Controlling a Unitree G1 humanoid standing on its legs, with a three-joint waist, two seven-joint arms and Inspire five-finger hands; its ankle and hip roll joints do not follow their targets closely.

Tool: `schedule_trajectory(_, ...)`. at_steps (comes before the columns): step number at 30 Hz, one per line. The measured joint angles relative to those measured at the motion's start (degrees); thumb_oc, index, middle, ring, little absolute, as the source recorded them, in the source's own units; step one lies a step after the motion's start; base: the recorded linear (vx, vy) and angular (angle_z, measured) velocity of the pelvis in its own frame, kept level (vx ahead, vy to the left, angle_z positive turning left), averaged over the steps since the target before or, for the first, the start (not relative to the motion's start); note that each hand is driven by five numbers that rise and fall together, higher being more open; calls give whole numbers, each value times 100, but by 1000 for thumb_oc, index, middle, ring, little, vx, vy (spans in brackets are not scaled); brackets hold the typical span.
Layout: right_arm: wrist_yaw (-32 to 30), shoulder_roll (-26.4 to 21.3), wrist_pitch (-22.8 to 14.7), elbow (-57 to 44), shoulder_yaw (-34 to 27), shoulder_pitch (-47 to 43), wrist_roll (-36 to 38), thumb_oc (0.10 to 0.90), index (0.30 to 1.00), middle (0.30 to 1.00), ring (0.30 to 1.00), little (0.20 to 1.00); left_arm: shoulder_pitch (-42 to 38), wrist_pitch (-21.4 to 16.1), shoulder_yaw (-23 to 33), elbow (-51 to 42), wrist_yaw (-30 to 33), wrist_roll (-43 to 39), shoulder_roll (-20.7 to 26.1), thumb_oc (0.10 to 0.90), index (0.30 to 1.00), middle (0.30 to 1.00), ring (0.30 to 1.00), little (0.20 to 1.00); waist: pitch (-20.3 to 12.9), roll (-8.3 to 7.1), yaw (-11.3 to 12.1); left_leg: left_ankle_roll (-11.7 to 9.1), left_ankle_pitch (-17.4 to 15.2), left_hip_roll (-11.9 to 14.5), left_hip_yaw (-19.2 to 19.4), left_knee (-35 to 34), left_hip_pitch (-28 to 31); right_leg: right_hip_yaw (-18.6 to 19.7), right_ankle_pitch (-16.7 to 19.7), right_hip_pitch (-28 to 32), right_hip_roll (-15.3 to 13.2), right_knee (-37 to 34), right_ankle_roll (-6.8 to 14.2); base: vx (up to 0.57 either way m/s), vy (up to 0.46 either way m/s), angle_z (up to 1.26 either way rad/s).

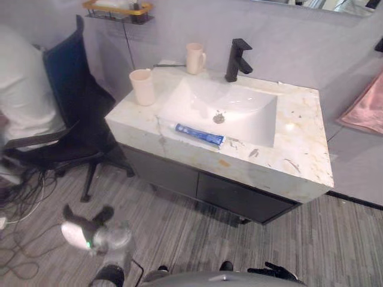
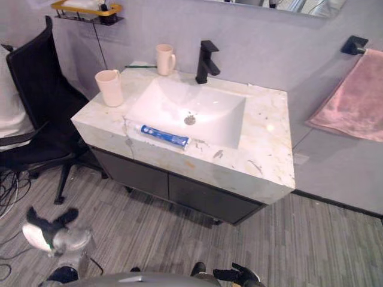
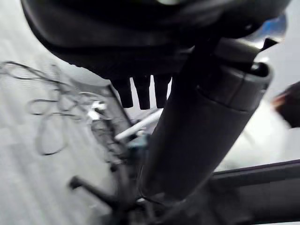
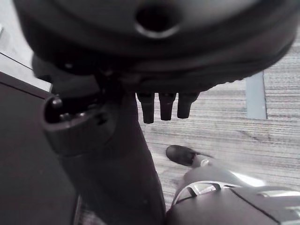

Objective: Organize the bathroom.

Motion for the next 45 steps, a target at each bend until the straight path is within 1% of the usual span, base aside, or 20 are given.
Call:
schedule_trajectory(3,-4,-46,10,0,-5,9,2,800,900,900,900,900,-12,50,-12,-890,243,709,298,800,900,900,900,900,-7,68,14,-7,11,13,-17,-7,-1,-17,-2,6,5,-1,0,-8,-22,2)
schedule_trajectory(5,2,-52,3,19,-34,31,9,800,900,900,900,900,16,199,-41,-1811,186,1050,519,800,900,900,900,900,-4,77,27,-19,21,29,-43,-7,-14,-42,-4,7,13,-30,-4,-11,-37,6)
schedule_trajectory(7,2,-52,4,91,-102,32,10,800,900,900,900,900,-34,326,-171,-2851,-131,1576,774,800,900,900,900,900,-1,76,95,-27,36,17,-81,-6,-34,-73,-7,9,15,-32,-4,-19,-28,8)
schedule_trajectory(9,3,-52,-3,123,-105,27,10,800,900,900,900,900,-56,345,-223,-3269,-314,1823,884,800,900,900,900,900,-2,78,115,-26,40,17,-87,-6,-47,-79,-8,-1,14,-32,-4,-14,-12,3)
schedule_trajectory(11,3,-53,-13,136,-114,15,24,800,900,900,900,900,-192,407,-273,-3836,-705,2412,1045,800,900,900,900,900,-9,90,140,-27,47,15,-113,1,-74,-108,-8,-5,11,-32,-3,-27,-7,5)
schedule_trajectory(13,11,-56,-14,221,-114,-3,26,800,900,900,900,900,-393,618,-378,-4425,-1149,2750,1241,800,900,900,900,900,-3,97,140,-32,57,16,-116,4,-90,-111,-8,-22,13,-32,-3,-9,0,2)
schedule_trajectory(14,9,-69,-3,289,-117,-72,26,800,900,900,900,900,-614,716,-499,-4629,-1524,3001,1435,800,900,900,900,900,-4,116,153,-32,58,13,-119,4,-87,-114,-8,-13,11,-32,-3,0,0,0)
schedule_trajectory(17,5,-86,-5,356,-108,-109,-3,800,900,900,900,900,-976,1010,-774,-4780,-2168,3318,1796,800,900,900,900,900,-43,186,133,-38,62,8,-119,-10,-84,-114,-8,-13,5,-32,-1,0,0,0)
schedule_trajectory(18,-4,-93,-9,382,-110,-111,-2,800,900,900,900,900,-1136,1260,-961,-4852,-2559,3389,2005,800,900,900,900,900,-71,235,72,-51,73,7,-119,-39,-76,-115,-8,-14,6,-33,-1,0,0,0)
schedule_trajectory(21,-11,-118,-7,408,-112,-167,-6,800,900,900,900,900,-1263,1651,-1228,-5020,-3348,3445,2295,800,900,900,900,900,-93,329,-36,-62,111,4,-114,-101,-71,-114,-8,-42,7,-35,-1,-2,13,0)
schedule_trajectory(25,-10,-168,-13,452,-120,-216,-16,800,900,900,900,900,-1420,1864,-1615,-5071,-4200,3294,2411,800,900,900,900,900,-55,441,-145,-67,113,5,-107,-106,-69,-112,-7,-49,8,-34,-3,-3,33,0)
schedule_trajectory(26,-8,-180,-14,455,-117,-238,-21,800,900,900,900,900,-1515,1943,-1818,-5133,-4529,3179,2574,800,900,900,900,900,-43,468,-156,-68,113,6,-101,-106,-70,-107,-7,-54,9,-35,-2,0,0,0)
schedule_trajectory(29,-1,-192,-13,498,-115,-288,-29,800,900,900,900,900,-1786,2082,-2123,-5137,-5029,3060,2815,800,900,900,900,900,-13,527,-208,-71,114,5,-62,-122,-20,-69,-8,-53,10,-36,0,19,16,-8)
schedule_trajectory(30,10,-198,-8,558,-112,-333,-65,800,900,900,900,900,-2005,2191,-2296,-5131,-5300,2929,3014,800,900,900,900,900,-9,558,-232,-71,114,5,-17,-148,3,-29,-8,-54,11,-35,2,22,1,-13)
schedule_trajectory(34,32,-231,-12,577,-113,-360,-63,800,900,900,900,900,-2478,2352,-2600,-5106,-5847,2787,3351,800,900,900,900,900,-22,627,-361,-79,119,-1,55,-214,53,38,-7,-76,11,-36,5,38,11,-9)
schedule_trajectory(35,60,-249,-10,562,-113,-373,-65,800,900,900,900,900,-2694,2401,-2754,-5091,-5949,2659,3564,800,900,900,900,900,-18,642,-426,-82,122,-1,66,-216,57,44,-5,-73,13,-35,7,41,21,-8)
schedule_trajectory(36,95,-291,2,559,-118,-382,-66,800,900,900,900,900,-2994,2444,-2876,-4974,-6172,2507,3686,800,900,900,900,900,-42,704,-494,-83,121,-1,88,-233,81,60,-10,-78,9,-36,14,38,20,-11)
schedule_trajectory(39,130,-369,13,559,-116,-390,-68,800,900,900,900,900,-3411,2582,-3095,-4769,-6387,2433,3704,800,900,900,900,900,-62,795,-511,-83,121,-2,157,-241,106,131,4,-94,12,-35,0,30,11,-11)
schedule_trajectory(41,137,-392,19,560,-120,-415,-72,800,900,900,900,900,-3515,2637,-3135,-4666,-6562,2244,3747,800,900,900,900,900,-69,836,-582,-84,121,0,165,-241,113,141,3,-97,22,-35,0,45,10,-3)
schedule_trajectory(45,145,-408,23,567,-124,-431,-74,800,900,900,900,900,-3726,2843,-3322,-4351,-7078,1945,3851,800,900,900,900,900,-58,870,-622,-91,119,12,181,-229,108,162,-10,-101,33,-35,16,37,16,-3)
